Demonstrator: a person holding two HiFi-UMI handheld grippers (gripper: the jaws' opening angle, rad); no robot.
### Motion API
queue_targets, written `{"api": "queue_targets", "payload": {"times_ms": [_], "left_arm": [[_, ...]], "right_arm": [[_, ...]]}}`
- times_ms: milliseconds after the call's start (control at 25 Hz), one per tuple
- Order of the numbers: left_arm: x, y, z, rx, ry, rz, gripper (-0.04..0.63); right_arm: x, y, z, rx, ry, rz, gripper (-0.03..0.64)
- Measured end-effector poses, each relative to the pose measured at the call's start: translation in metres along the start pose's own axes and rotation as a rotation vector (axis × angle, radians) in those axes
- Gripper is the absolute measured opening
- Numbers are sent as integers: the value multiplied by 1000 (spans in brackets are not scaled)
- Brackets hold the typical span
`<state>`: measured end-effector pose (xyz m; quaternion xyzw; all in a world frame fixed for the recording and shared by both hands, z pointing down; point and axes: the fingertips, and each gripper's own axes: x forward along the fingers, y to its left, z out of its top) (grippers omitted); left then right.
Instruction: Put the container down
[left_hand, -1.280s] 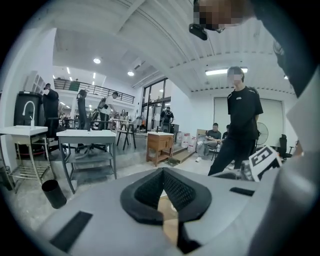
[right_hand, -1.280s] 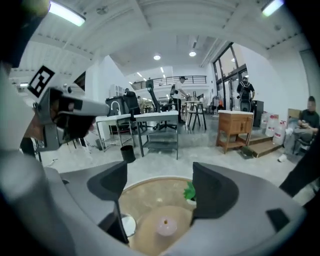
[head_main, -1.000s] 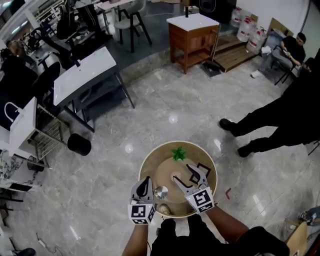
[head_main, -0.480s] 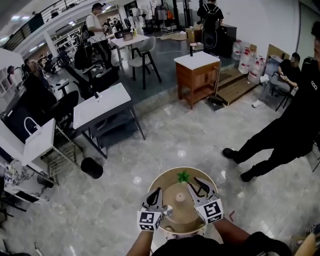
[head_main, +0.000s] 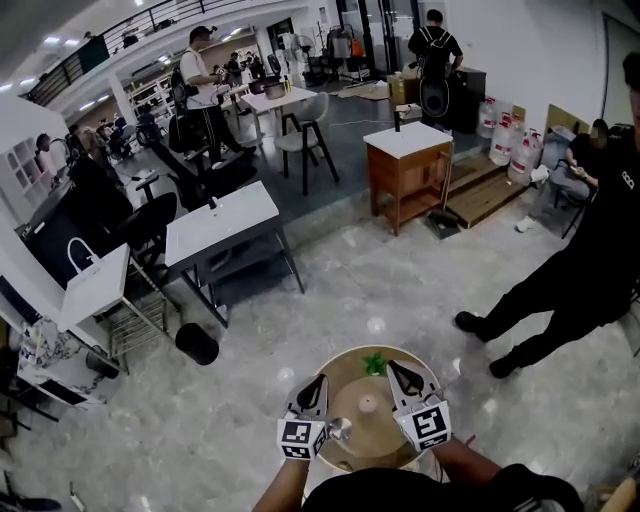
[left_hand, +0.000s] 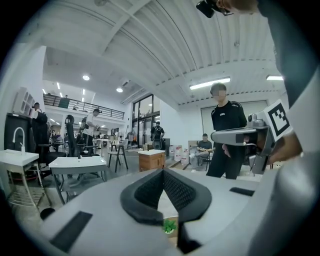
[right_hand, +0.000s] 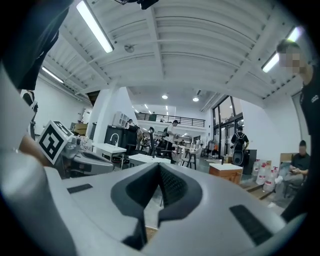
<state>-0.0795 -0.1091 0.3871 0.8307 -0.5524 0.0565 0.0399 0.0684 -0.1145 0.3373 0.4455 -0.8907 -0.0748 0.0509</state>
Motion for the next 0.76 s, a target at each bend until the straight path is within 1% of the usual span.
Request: {"api": "queue_targets", "payload": {"times_ms": [120,360,480,760], "left_arm": [[2,0,1,5,-10,12,0],[5,-5,6,8,-15,13,0],[4,-4,0,6,-9,17,0],[9,-4,7,2,-16,15,0]], "right_arm": [[1,-2,2,-8,-18,11,-2],[1,-6,13,-2,-20,13,-2],[0,-6,13,-11,-26,16,-2],[0,-11,26,-34,-38,-11,-2]]}}
